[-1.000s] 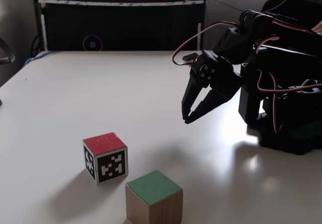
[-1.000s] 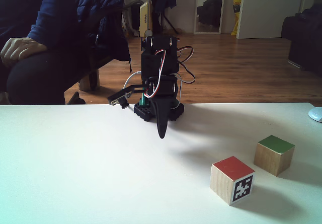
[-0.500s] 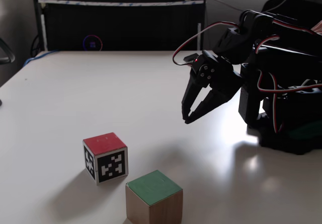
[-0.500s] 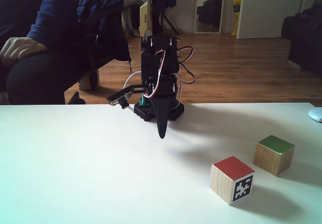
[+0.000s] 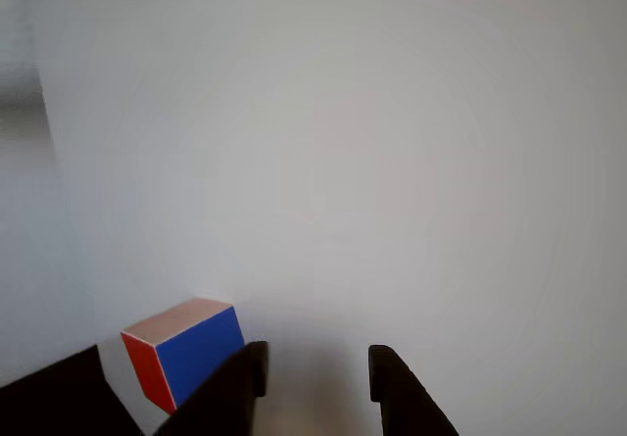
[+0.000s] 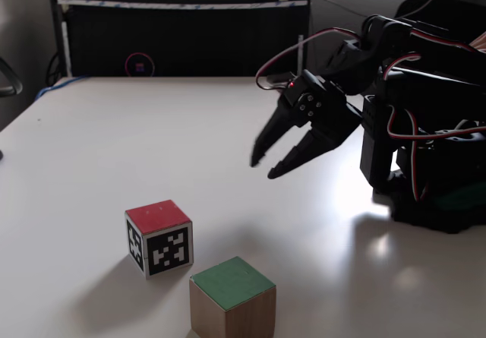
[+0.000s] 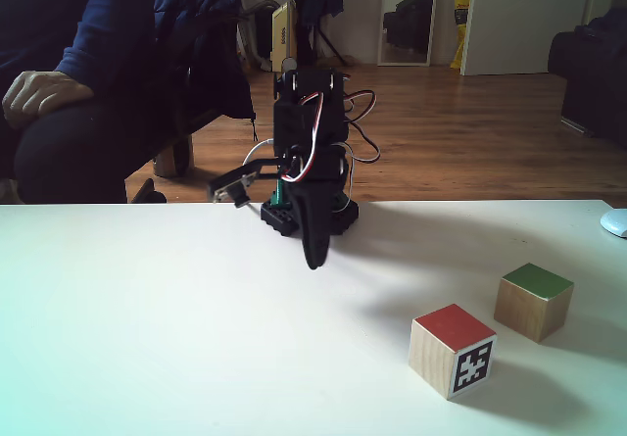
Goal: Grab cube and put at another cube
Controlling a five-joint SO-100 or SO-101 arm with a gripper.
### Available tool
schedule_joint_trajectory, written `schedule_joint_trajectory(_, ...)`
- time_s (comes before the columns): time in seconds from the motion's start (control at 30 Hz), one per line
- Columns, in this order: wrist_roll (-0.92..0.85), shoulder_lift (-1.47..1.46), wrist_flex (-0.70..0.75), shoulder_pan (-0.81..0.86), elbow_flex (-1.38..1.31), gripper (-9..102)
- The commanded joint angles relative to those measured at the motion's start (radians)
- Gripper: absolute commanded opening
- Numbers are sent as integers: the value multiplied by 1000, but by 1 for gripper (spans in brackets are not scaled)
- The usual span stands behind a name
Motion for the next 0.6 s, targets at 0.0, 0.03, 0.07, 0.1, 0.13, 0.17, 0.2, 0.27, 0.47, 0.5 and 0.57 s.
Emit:
schedule_joint_trajectory(0.0,-14,5,3,-49,-83,21)
schedule_joint_trajectory(0.03,-11,5,17,-80,-117,23)
schedule_joint_trajectory(0.07,-5,5,28,-112,-152,24)
schedule_joint_trajectory(0.1,-5,3,38,-155,-187,24)
schedule_joint_trajectory(0.13,-9,-5,49,-201,-225,24)
schedule_joint_trajectory(0.17,-8,-28,54,-244,-270,24)
schedule_joint_trajectory(0.2,-3,-69,57,-281,-321,24)
schedule_joint_trajectory(0.27,21,-227,77,-345,-454,25)
schedule_joint_trajectory(0.47,64,-821,206,-477,-894,31)
schedule_joint_trajectory(0.5,80,-904,229,-497,-954,32)
schedule_joint_trajectory(0.57,104,-1043,273,-540,-1055,35)
